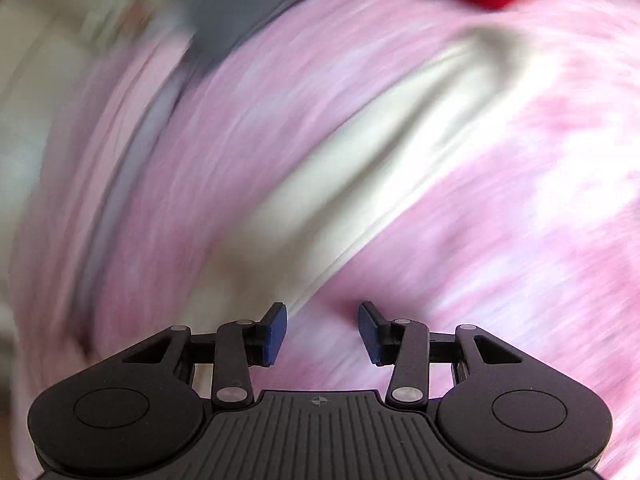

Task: Fold clothes

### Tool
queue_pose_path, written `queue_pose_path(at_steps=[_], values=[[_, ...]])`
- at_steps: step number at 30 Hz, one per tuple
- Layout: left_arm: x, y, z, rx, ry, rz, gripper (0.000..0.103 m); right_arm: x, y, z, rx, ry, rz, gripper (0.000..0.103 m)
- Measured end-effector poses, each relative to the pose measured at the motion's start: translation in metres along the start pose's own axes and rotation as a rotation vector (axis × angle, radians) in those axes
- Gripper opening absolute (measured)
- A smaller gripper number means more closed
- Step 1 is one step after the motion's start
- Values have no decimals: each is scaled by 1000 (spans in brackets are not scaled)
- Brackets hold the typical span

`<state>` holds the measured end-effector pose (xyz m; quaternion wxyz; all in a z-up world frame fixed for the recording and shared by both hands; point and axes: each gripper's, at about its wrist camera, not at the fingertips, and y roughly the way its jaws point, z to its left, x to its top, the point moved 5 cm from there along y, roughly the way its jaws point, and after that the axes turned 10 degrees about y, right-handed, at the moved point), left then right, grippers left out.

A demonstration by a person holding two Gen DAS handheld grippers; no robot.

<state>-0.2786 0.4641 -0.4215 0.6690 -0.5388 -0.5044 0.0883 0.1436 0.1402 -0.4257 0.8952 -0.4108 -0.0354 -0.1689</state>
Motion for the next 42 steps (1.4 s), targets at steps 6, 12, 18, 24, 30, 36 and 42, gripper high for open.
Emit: queue_pose_path(at_steps=[6,12,18,24,30,36,42], values=[[6,13,-10,-41,-95,-1,13,79,-21,-55,51,275,-164,43],[9,24,0,-45,-224,15,14,100,-11,-68,100,355,-167,42],[3,15,11,-52,-288,14,14,95,-11,-35,-115,41,-209,3],[-7,-5,31,-83,-326,4,14,-5,-24,126,9,-592,-248,2],[-21,-37,75,-96,-420,-46,14,-247,-64,254,424,-1113,-78,3],[-46,-53,127,-29,-473,-38,14,-459,-46,238,434,-1422,296,51],[-55,-44,120,-111,-488,-10,17,-476,-23,170,188,-1525,423,55]])
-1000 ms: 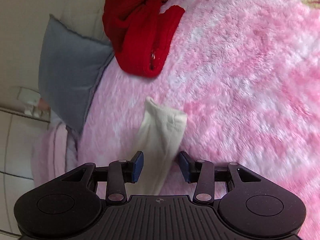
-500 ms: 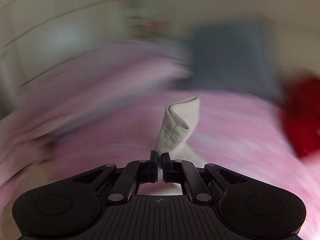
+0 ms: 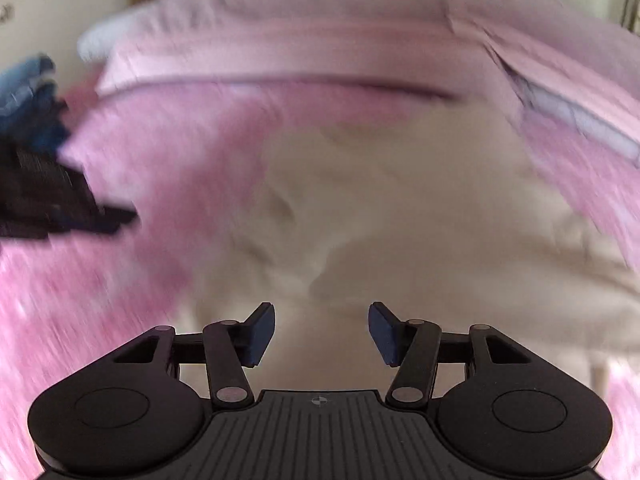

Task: Fold clothes

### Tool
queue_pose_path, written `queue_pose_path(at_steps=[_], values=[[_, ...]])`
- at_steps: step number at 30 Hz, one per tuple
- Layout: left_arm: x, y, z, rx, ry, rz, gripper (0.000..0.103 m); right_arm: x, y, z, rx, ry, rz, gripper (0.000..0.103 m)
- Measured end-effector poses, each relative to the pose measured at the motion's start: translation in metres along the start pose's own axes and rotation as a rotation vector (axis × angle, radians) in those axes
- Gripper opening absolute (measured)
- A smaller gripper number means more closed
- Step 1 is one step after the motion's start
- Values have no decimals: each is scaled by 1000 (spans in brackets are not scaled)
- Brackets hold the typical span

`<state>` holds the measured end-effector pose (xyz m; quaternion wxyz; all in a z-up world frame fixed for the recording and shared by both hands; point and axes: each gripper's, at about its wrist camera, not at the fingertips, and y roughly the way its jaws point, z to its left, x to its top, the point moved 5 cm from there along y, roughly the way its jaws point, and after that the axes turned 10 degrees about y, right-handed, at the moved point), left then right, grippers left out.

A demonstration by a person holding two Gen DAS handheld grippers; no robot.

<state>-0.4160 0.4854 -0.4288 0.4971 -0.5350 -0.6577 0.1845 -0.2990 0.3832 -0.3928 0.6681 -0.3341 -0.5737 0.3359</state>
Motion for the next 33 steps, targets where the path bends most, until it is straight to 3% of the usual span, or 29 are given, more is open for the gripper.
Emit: queue_pose_path(at_steps=[3,5,7,9,11,12,13,16,19,21,24,26,30,33], values=[[0,19,-26,-83,27,29,21,-26,-14,-50,-105,85,47,55],[0,37,-48,-131,65,67,29,-38,-24,-83,-159,146,77,55],[-2,58,-64,-135,105,111,30,-49,-30,-116,-206,199,103,55],[-6,76,-73,-103,127,157,30,-56,-34,-135,-189,242,92,55],[-10,89,-79,-77,139,193,24,-59,-38,-139,-170,262,84,55],[-9,88,-83,-90,141,190,12,-59,-39,-138,-169,258,80,56],[-9,86,-87,-102,143,188,7,-60,-38,-135,-174,244,76,57],[4,64,-106,-144,185,111,6,-59,-37,-138,-190,220,57,57],[35,21,-129,-162,322,-86,6,-49,-42,-155,-220,293,-31,57],[54,-5,-130,-136,376,-212,6,-41,-42,-172,-238,364,-68,57],[73,-19,-108,-46,399,-271,6,-29,-40,-198,-262,477,-108,57],[75,-15,-93,6,400,-247,6,-20,-37,-213,-255,529,-142,57],[58,-4,-70,20,373,-195,6,-3,-25,-224,-245,494,-184,57],[56,-16,-62,16,344,-240,6,-2,-17,-232,-248,477,-173,56]])
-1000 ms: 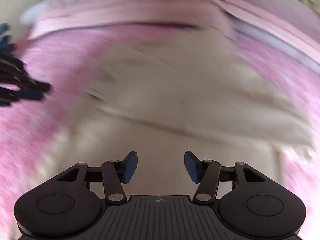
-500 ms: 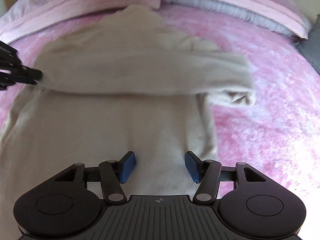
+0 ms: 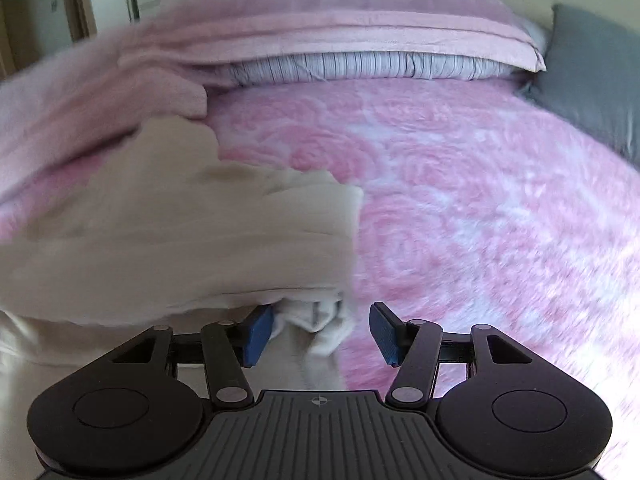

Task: Fold clothes

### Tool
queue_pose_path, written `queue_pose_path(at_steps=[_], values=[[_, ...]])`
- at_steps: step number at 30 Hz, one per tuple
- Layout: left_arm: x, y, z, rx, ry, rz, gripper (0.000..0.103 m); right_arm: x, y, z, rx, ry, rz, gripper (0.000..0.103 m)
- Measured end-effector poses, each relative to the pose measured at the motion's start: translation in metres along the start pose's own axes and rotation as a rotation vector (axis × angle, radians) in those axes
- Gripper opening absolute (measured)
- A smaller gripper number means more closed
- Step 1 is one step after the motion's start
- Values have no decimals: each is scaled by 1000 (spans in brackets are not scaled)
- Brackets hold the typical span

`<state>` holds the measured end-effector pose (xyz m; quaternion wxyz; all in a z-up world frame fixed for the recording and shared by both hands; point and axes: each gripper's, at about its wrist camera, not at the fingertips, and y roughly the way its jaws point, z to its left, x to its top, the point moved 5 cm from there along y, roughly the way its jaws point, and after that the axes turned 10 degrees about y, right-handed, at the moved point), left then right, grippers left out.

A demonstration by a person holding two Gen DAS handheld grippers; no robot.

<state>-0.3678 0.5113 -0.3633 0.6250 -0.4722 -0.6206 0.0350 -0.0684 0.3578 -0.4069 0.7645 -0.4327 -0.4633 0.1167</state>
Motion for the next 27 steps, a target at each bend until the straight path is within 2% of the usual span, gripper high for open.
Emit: queue_pose_path(at_steps=[3,5,9,11,12,15,18,20,22,25,27], values=[[14,-12,3,-37,-29,-50,6,1,-4,-16,115,138,53,56],[23,-13,-1,-53,-16,-65,6,2,-12,-22,196,207,57,57],[34,-19,-2,-56,-2,-104,6,7,-4,-26,104,218,56,56],[34,-26,0,-48,12,-128,6,9,-2,-28,83,231,43,24],[30,-26,2,-36,25,-115,6,10,-2,-27,76,218,39,15],[5,-19,10,15,69,-45,6,3,-2,-20,30,83,38,15],[-44,7,27,91,67,102,6,-10,4,-14,-31,-69,58,15],[-68,20,37,100,15,163,7,-14,2,-9,-47,-168,63,15],[-75,23,40,94,-49,177,7,-17,0,-5,-57,-248,81,16],[-83,26,45,85,-156,190,11,-13,-7,-6,-51,-287,117,16],[-81,19,55,71,-283,171,17,-8,-18,-10,-38,-262,118,17]])
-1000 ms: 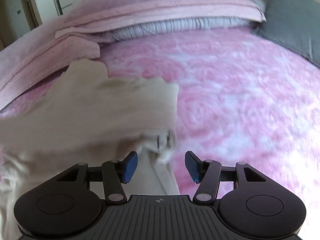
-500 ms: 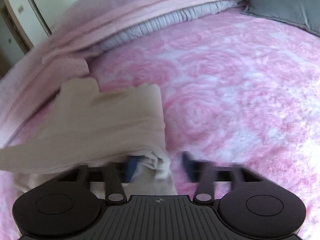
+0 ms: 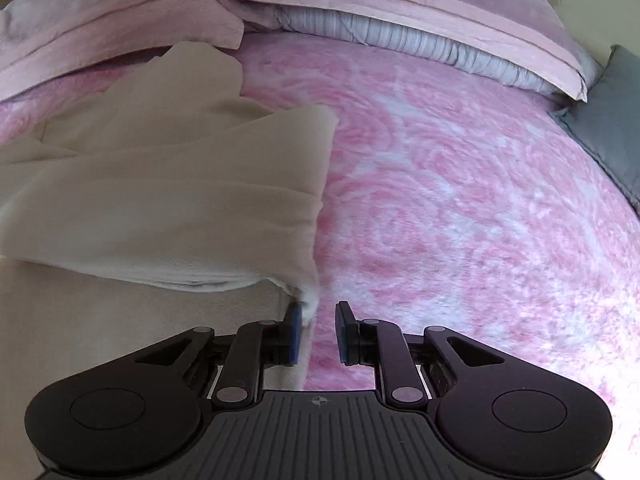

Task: Fold clothes

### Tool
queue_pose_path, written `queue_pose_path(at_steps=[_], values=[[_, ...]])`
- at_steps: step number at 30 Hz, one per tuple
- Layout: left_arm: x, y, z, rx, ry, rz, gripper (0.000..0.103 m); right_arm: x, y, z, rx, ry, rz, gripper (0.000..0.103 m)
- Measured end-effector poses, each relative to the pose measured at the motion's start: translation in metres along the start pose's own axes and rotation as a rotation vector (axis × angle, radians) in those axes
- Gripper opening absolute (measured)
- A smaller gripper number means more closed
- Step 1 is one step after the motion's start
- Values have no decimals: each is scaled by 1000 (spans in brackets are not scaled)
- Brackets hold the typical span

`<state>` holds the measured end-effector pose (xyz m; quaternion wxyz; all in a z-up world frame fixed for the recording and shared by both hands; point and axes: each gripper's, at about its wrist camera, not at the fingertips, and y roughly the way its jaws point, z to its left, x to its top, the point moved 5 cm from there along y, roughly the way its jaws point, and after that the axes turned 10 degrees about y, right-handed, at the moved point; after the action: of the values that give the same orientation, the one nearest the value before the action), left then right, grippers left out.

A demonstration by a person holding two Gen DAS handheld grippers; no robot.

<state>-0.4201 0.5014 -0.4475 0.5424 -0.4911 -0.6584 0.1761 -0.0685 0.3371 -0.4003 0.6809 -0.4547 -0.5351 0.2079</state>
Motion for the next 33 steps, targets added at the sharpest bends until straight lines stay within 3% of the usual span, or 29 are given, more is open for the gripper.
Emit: queue_pose_path(at_steps=[4,8,11,15,17,20,23,26,28,30,33], values=[[-1,-10,19,-81,-265,-6,25,11,-17,-17,51,141,-26,17],[-22,-3,17,-198,-493,36,47,18,-19,-23,104,284,-51,17],[-36,24,16,-227,-615,74,47,20,-8,-21,131,354,-36,17],[-30,40,12,-242,-687,4,43,17,4,-19,127,392,-9,17],[-19,41,0,-151,-543,-2,4,15,4,-20,125,393,-8,17],[3,39,-44,33,-33,8,5,12,5,-20,126,388,-5,17],[2,30,-110,154,575,-91,4,10,4,-20,128,377,-1,17],[-34,27,-166,189,1176,-171,4,7,6,-21,132,368,13,17],[-64,38,-181,174,1448,-130,7,4,7,-21,131,370,28,17],[-71,46,-181,147,1461,-71,11,0,8,-21,130,367,40,17],[-58,44,-176,123,1354,-31,21,-3,6,-21,121,352,44,17]])
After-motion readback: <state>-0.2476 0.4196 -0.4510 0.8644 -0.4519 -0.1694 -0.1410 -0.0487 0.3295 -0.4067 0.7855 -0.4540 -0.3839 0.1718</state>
